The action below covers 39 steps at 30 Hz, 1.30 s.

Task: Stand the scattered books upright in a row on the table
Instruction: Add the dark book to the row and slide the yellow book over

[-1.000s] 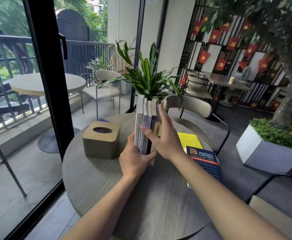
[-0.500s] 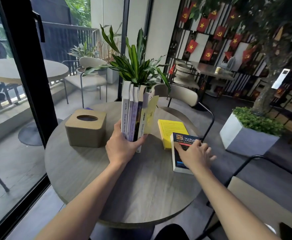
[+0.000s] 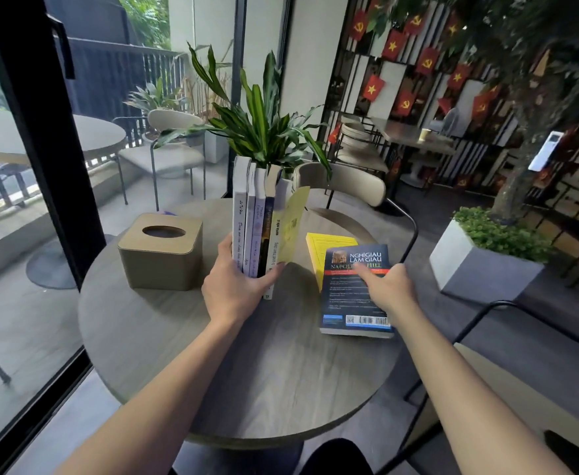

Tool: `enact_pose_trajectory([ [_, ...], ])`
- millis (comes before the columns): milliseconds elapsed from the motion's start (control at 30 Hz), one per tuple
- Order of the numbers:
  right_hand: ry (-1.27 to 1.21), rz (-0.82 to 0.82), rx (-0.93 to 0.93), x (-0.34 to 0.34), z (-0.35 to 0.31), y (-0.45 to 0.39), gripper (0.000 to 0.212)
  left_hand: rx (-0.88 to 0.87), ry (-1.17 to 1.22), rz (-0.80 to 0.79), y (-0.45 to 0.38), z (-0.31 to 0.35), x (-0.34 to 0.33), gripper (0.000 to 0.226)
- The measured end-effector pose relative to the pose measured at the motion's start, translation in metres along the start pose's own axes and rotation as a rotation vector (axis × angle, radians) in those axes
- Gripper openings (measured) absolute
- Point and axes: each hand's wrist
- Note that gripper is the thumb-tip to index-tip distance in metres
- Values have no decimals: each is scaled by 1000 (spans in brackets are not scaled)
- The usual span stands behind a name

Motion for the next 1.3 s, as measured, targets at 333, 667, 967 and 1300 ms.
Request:
enact_pose_trajectory([
  [333,-271,77,454,-54,-64,35,37,14,-1,-4,1,1,2,91],
  [667,-458,-128,408,-91,-69,43,35,8,18,5,-1,2,2,98],
  [967,-509,-453,414,-82,-79,45,93,-131,55,-12,9,7,6,132],
  [1300,-255,-432,621,-81,-86,37,103,-128,34,-16,10,10,5,124],
])
Point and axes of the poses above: each hand's wrist, its own y-axis away from the middle knuckle, its own x-axis out of the back of the hand, z = x × y, and after that the axes turned 12 degrees about -y, right-handed
